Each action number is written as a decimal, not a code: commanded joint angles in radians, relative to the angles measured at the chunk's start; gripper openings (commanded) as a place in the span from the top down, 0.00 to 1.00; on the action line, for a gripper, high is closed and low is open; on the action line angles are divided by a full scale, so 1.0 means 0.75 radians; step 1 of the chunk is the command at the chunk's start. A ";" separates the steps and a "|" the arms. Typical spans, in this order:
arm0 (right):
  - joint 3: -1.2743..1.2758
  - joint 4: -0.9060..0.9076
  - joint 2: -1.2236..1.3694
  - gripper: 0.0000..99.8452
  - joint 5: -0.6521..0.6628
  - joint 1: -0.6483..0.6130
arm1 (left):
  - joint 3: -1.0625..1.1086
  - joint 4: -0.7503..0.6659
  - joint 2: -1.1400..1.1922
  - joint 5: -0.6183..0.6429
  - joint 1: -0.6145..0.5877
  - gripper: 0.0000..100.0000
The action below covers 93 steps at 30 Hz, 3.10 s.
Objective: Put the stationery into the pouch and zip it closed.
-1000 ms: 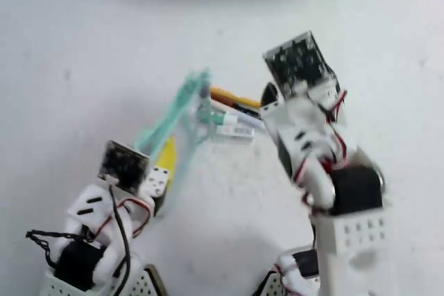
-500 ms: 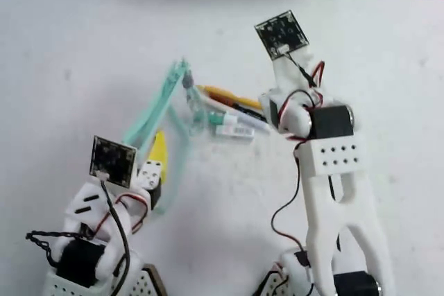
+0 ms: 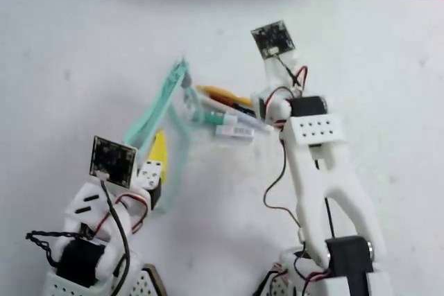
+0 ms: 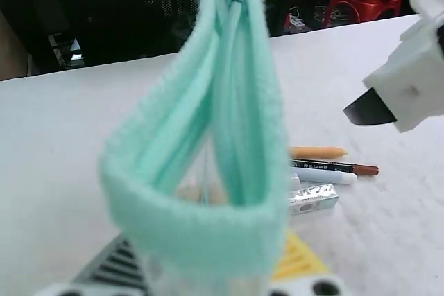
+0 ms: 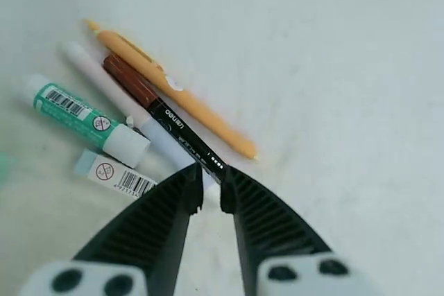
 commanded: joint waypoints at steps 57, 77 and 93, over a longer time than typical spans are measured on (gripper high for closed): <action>-0.732 0.152 0.629 0.81 0.174 0.046 | 0.043 0.023 0.005 0.014 0.013 0.82; -0.837 0.122 0.965 0.81 0.372 -0.007 | 0.045 0.023 0.005 0.014 0.013 0.82; -0.827 0.224 0.981 0.81 0.428 -0.069 | 0.045 0.023 0.005 0.014 0.013 0.82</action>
